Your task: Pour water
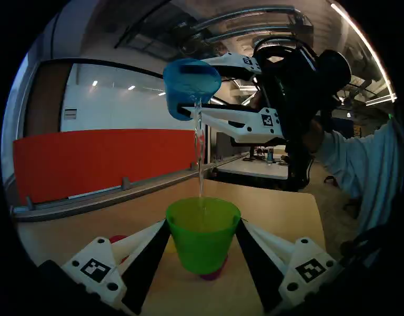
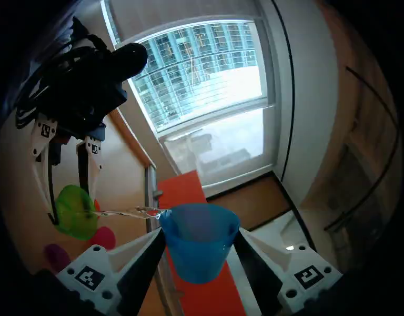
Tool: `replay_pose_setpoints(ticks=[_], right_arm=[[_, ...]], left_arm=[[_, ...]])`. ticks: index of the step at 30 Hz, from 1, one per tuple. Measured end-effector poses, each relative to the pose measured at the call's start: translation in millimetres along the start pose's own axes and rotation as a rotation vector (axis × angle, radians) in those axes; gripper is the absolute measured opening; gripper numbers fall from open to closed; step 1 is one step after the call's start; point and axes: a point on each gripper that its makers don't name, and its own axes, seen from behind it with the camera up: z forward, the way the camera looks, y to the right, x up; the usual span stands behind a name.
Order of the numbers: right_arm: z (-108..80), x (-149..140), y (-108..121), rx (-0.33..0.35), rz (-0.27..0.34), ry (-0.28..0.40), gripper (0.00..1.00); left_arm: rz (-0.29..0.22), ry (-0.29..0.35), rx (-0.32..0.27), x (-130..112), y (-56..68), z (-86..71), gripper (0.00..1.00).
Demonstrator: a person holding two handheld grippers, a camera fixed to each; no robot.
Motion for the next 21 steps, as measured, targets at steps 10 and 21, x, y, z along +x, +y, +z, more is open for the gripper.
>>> replay_pose_setpoints(ticks=[10,21], right_arm=[[1.7,-0.9,6.8,-0.013,-0.043,-0.005,0.89],[3.5,-1.7,10.1,-0.016,-0.095,-0.012,0.89]], left_arm=[[-0.006,0.003,0.001,0.7,-1.8,0.4,0.86],[-0.014,0.008,0.005,3.2,-2.7,0.1,0.86]])
